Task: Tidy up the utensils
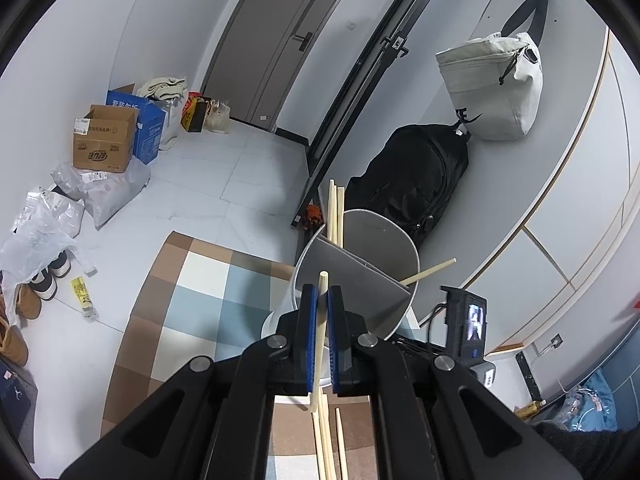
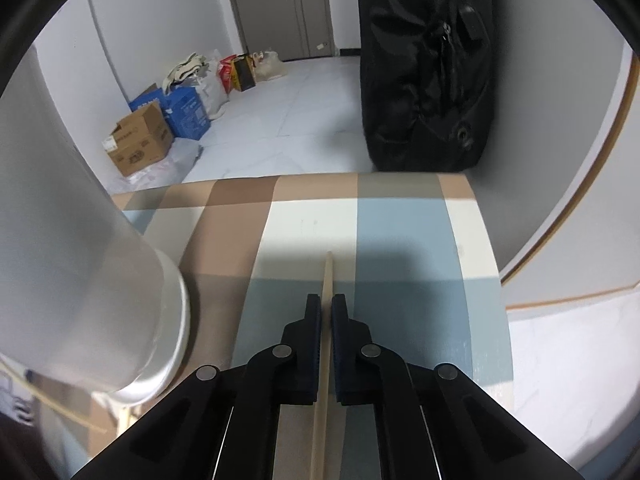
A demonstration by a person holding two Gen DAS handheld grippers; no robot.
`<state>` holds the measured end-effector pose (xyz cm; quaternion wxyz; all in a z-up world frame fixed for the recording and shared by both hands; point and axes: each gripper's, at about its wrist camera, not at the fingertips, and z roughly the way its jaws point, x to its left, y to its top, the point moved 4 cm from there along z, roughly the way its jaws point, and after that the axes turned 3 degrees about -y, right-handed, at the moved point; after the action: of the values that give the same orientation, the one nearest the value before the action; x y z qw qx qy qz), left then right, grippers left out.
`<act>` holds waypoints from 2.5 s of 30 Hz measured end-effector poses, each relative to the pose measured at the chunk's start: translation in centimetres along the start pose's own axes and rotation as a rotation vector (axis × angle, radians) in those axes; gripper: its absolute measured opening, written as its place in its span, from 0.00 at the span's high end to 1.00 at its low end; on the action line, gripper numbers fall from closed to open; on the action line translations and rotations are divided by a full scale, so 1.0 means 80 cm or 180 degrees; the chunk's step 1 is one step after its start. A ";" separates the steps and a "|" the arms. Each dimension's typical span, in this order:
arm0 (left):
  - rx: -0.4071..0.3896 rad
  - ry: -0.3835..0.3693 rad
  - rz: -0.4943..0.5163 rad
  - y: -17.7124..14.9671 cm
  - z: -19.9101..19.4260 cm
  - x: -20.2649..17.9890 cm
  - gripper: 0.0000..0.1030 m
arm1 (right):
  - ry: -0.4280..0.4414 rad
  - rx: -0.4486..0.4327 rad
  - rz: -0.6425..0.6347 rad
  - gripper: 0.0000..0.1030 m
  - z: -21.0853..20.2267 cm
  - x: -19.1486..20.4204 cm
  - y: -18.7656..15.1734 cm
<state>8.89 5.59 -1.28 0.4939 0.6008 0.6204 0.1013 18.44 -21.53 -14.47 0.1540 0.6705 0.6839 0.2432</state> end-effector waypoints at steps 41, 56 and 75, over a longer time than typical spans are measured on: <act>-0.0065 -0.0146 0.0238 0.013 -0.013 -0.011 0.99 | 0.1030 0.0010 0.0594 0.54 0.010 -0.022 0.102; 0.0125 -0.0100 0.0279 0.015 0.010 -0.002 0.99 | 0.0747 0.0580 0.0161 0.61 0.145 0.003 0.148; -0.0041 -0.0116 0.0298 0.022 -0.007 -0.014 0.99 | 0.1113 -0.0391 0.0338 0.97 0.006 -0.004 0.158</act>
<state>9.41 5.33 0.83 0.5036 0.6277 0.5819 0.1174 29.36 -22.02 -8.04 0.0604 0.6425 0.6477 0.4050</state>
